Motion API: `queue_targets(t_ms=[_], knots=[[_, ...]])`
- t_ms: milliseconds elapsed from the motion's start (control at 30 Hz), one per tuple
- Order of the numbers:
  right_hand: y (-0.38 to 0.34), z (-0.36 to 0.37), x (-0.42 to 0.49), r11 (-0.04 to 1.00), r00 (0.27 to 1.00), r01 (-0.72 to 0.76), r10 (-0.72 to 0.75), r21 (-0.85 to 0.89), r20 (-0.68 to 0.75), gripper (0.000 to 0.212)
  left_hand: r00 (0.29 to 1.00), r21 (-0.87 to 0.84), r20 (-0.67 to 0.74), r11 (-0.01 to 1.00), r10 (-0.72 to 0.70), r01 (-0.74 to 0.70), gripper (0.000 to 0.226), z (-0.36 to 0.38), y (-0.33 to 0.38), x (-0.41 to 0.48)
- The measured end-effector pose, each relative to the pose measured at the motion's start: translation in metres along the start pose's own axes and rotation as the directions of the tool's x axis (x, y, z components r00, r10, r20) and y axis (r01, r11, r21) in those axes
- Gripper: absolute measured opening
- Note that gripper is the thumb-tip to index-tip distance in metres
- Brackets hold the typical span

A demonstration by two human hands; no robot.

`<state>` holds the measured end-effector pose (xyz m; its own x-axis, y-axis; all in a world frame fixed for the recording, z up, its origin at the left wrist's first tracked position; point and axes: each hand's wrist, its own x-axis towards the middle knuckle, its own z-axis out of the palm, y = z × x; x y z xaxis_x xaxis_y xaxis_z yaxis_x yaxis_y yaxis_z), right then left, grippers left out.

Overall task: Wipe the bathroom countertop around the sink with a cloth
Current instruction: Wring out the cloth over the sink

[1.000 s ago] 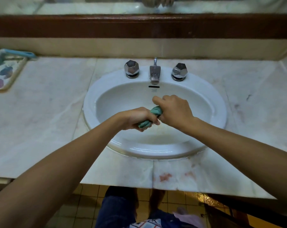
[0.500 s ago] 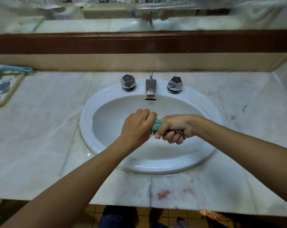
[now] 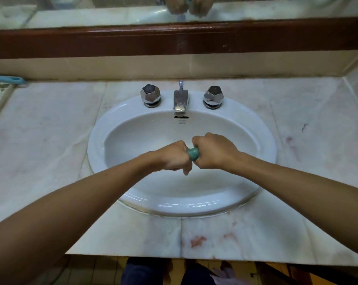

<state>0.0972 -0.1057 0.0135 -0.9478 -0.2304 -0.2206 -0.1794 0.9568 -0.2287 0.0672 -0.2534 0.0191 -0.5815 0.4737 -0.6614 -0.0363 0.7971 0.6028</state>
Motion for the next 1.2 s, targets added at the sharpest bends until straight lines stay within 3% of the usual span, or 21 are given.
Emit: queue_targets(t_ms=[133,200,300,500,700,800,967,1100,1200], knots=[[0.008,0.010,0.004,0.974,0.963,0.143,-0.177,-0.175,-0.201,0.032,0.994,-0.402,0.069,0.910,-0.079,0.101,0.032,0.017,-0.002,-0.002],[0.014,0.019,0.006,0.950,0.915,0.215,-0.278,-0.227,-0.293,0.042,0.987,-0.527,0.123,0.836,-0.101,0.151,0.032,0.026,0.000,-0.004],[0.022,0.023,0.008,0.938,0.890,0.278,-0.332,-0.205,-0.312,0.054,0.956,-0.650,0.275,0.713,-0.101,0.262,0.034,0.035,0.004,-0.006],[0.023,0.016,0.012,0.895,0.797,0.387,-0.446,-0.223,-0.408,0.054,0.891,-0.795,0.452,0.464,0.026,0.390,0.030,0.033,0.005,-0.011],[0.013,0.016,0.010,0.868,0.724,0.432,-0.495,-0.245,-0.479,0.056,0.791,-0.810,0.571,0.308,0.220,0.499,0.039,0.031,-0.005,-0.019],[0.008,0.018,0.008,0.863,0.703,0.429,-0.505,-0.267,-0.502,0.058,0.763,-0.810,0.582,0.278,0.281,0.516,0.043,0.034,-0.011,-0.023],[0.004,0.015,-0.001,0.866,0.722,0.400,-0.500,-0.300,-0.478,0.055,0.773,-0.801,0.584,0.331,0.248,0.500,0.037,0.033,-0.013,-0.030],[0.001,0.008,-0.015,0.922,0.864,0.270,-0.359,-0.276,-0.354,0.053,0.895,-0.669,0.445,0.672,0.021,0.317,0.032,0.032,-0.009,-0.030],[-0.010,0.001,-0.034,0.959,0.970,0.112,-0.162,-0.260,-0.180,0.040,0.981,-0.378,0.195,0.924,0.025,0.051,0.021,0.032,-0.013,-0.030]])
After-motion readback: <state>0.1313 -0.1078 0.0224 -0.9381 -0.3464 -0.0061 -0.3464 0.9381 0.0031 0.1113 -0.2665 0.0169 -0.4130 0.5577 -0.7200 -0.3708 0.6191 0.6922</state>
